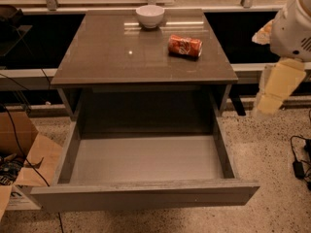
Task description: Place coke can into top drawer
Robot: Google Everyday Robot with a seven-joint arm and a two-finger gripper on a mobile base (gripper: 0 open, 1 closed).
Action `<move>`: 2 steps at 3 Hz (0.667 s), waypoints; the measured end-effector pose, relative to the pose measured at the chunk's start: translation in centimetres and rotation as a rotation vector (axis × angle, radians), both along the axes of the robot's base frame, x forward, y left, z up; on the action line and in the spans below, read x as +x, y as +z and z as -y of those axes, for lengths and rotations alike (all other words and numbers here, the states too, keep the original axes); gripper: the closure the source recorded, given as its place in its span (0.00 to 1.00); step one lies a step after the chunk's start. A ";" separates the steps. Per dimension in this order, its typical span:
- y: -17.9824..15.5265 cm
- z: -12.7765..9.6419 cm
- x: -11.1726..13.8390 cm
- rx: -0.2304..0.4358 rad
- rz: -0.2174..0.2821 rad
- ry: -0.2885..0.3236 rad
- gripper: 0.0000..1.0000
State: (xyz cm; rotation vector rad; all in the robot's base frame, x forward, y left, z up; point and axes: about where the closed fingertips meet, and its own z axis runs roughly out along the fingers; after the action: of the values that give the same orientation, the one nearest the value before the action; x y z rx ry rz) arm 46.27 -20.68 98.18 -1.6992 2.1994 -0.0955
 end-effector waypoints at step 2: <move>0.0 -1.1 7.6 0.113 0.036 -0.005 0.00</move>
Offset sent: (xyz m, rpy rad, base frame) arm 0.1330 0.0096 -0.0133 0.2090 -0.0318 -0.0132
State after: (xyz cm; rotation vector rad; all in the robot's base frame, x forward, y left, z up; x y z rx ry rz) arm 53.87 -19.54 98.15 -1.6188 2.1410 -0.0025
